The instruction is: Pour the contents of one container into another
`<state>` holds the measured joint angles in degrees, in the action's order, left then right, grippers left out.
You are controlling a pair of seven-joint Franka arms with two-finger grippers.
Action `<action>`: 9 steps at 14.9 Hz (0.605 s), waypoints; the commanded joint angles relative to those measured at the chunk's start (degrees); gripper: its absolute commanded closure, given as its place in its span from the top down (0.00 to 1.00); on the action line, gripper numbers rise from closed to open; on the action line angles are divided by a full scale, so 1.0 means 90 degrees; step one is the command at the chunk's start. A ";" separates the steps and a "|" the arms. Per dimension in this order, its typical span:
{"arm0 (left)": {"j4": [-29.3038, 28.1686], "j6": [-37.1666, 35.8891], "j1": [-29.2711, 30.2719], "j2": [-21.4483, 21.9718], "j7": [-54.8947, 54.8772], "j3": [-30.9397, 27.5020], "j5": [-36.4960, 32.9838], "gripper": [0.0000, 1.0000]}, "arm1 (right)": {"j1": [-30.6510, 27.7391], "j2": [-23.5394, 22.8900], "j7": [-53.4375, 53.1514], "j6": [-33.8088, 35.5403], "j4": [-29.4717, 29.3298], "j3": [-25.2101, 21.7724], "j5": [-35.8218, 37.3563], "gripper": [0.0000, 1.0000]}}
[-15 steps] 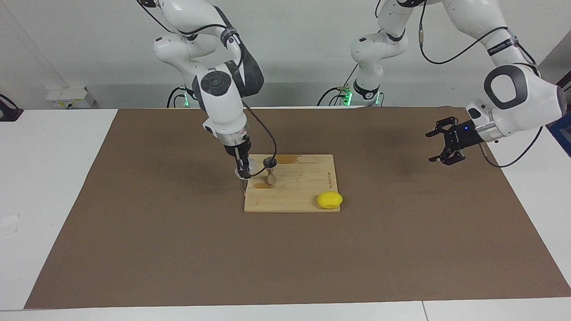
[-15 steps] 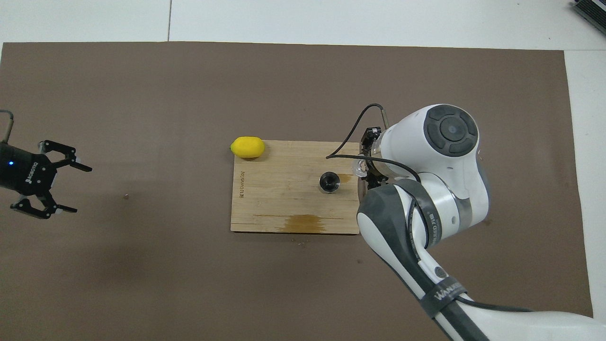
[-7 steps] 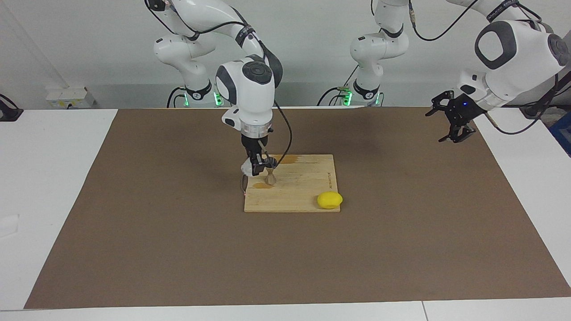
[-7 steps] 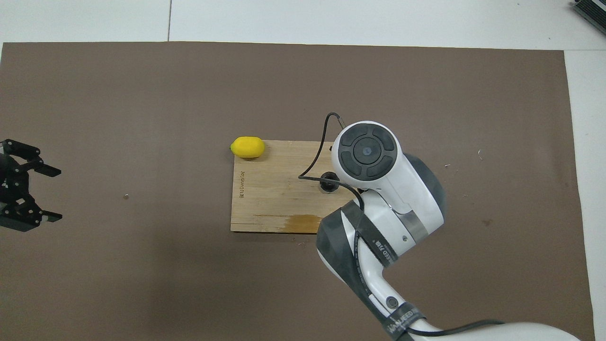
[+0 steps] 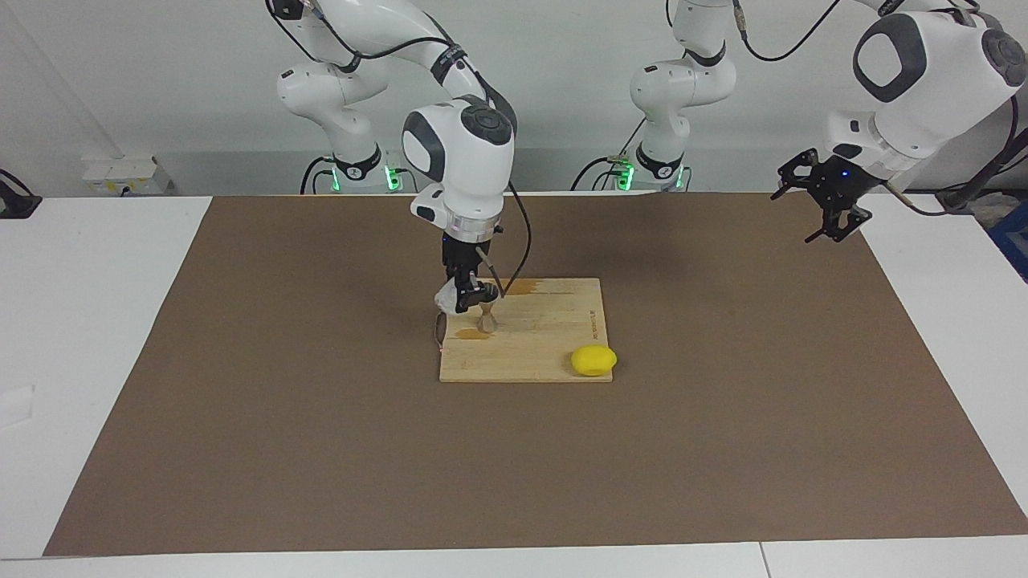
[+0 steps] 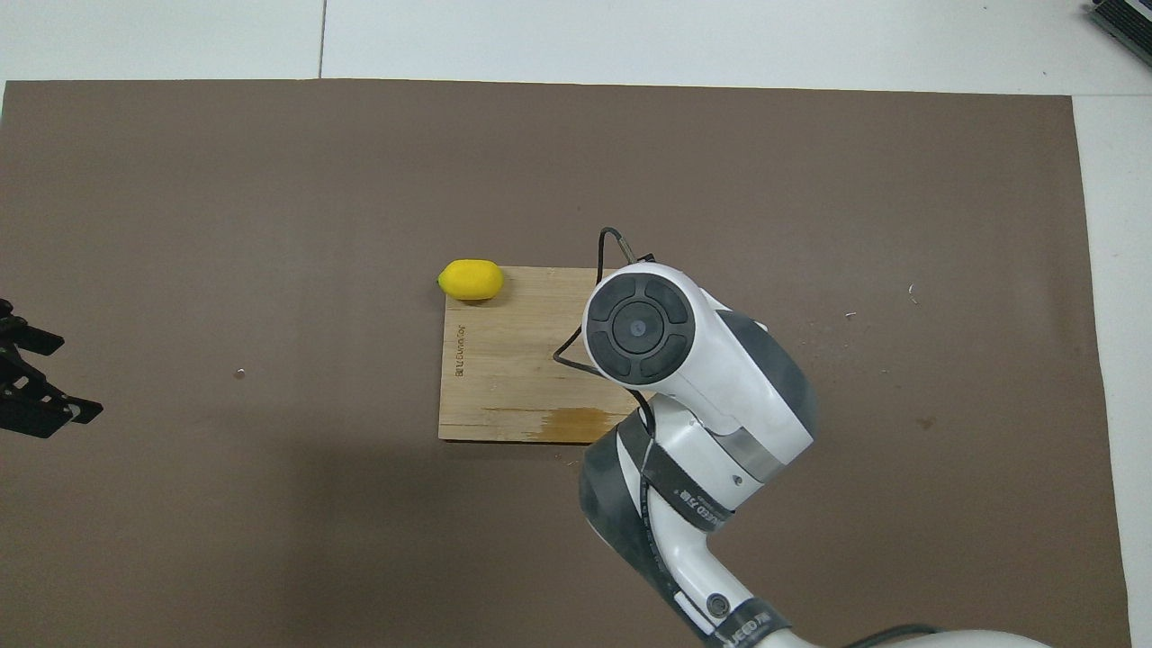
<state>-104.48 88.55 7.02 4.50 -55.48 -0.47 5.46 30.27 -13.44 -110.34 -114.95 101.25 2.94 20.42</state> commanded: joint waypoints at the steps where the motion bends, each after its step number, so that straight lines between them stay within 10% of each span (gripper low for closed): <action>1: -0.0139 -0.0025 -0.0251 0.0164 0.0975 -0.0006 -0.0440 1.00 | 0.0123 0.0097 -0.0201 0.0087 0.0039 -0.0014 0.0415 0.00; 9: -0.0120 0.0014 -0.0370 0.0145 0.4315 0.0013 -0.0627 1.00 | 0.0348 0.0302 -0.0308 -0.0167 0.0488 0.0025 0.1099 0.00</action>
<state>-104.56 88.24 4.37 4.50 -22.20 0.01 1.09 33.12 -12.90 -110.89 -115.11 102.58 3.03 27.81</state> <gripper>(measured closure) 0.000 0.493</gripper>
